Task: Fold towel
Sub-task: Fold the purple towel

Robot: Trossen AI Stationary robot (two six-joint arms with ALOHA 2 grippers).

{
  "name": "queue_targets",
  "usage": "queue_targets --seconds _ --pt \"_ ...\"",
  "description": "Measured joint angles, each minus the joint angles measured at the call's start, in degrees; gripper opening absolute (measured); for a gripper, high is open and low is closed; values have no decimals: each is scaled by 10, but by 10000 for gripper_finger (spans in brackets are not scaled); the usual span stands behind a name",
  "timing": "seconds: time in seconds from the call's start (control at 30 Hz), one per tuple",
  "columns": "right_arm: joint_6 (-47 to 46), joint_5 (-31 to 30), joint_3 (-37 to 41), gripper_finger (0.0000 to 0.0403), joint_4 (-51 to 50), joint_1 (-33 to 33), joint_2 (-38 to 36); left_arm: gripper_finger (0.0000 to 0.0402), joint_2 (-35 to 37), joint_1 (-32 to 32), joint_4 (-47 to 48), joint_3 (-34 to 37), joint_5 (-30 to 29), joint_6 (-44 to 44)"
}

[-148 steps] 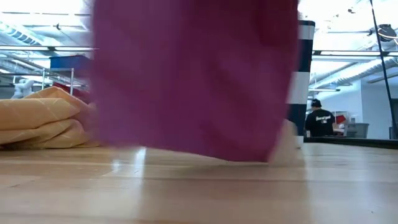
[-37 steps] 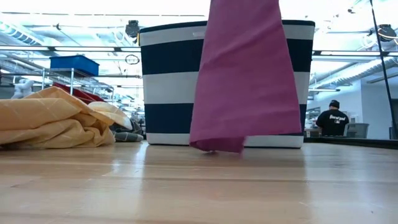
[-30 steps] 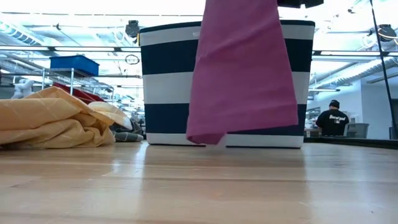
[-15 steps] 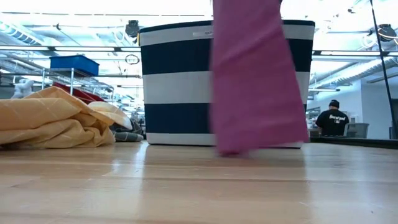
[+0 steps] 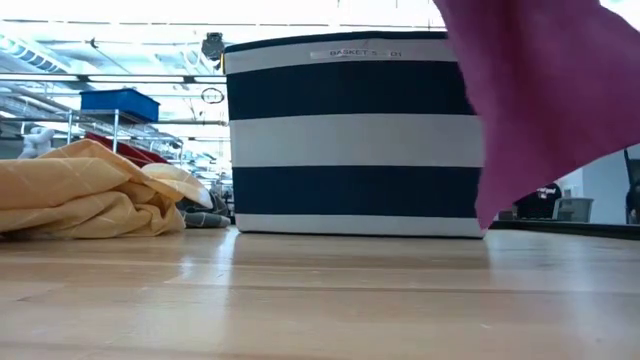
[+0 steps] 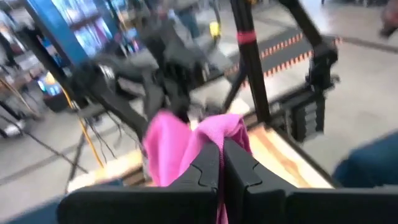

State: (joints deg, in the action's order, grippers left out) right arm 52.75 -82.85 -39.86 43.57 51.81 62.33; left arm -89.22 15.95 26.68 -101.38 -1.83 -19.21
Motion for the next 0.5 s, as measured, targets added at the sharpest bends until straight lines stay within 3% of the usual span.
queue_targets --seconds 0.23,0.5 --pt "-17 -13 0 0 -10 30 -2 2 -57 20 9 0 -10 7" --pt "-69 -44 0 0 -49 35 -1 2 -94 24 5 0 -75 6"
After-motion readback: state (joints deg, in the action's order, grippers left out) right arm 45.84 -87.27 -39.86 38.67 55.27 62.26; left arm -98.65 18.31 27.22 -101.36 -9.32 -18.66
